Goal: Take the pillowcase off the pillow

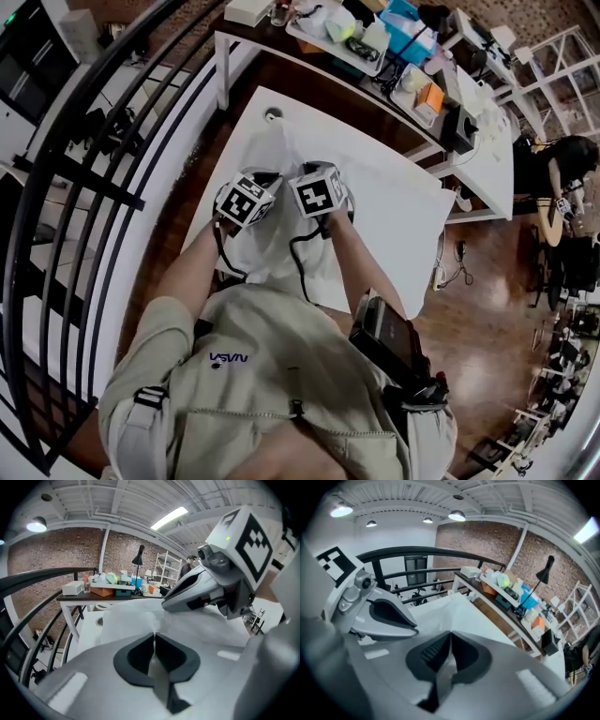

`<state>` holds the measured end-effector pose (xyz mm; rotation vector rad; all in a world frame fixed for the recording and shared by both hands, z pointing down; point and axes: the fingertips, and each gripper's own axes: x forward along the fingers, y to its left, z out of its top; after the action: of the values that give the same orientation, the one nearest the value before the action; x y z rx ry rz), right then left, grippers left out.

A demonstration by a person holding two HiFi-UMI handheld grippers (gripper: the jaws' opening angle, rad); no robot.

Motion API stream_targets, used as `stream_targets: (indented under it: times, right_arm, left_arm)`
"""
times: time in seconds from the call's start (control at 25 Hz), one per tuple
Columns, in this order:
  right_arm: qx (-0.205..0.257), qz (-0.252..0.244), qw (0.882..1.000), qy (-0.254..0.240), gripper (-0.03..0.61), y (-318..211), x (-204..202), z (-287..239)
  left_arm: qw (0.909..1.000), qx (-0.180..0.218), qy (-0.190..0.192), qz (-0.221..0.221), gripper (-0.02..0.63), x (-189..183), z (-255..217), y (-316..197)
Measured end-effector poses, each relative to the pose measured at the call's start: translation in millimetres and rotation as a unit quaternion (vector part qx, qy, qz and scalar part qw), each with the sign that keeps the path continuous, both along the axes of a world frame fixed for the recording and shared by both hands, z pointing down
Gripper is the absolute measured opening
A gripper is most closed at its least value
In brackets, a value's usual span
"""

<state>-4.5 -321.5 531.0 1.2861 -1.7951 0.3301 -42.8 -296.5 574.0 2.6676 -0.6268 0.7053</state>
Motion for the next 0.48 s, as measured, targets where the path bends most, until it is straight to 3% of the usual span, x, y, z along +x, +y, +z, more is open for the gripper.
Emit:
stream_targets:
  times: [0.2, 0.48]
  right_arm:
    - [0.057, 0.05, 0.997, 0.005, 0.006, -5, 48, -40]
    - [0.027, 0.145, 0.989, 0.004, 0.006, 16, 133, -33]
  left_arm:
    - [0.9971, 0.062, 0.035, -0.026, 0.014, -19, -43, 9]
    - [0.9913, 0.05, 0.095, -0.075, 0.013, -46, -57, 24]
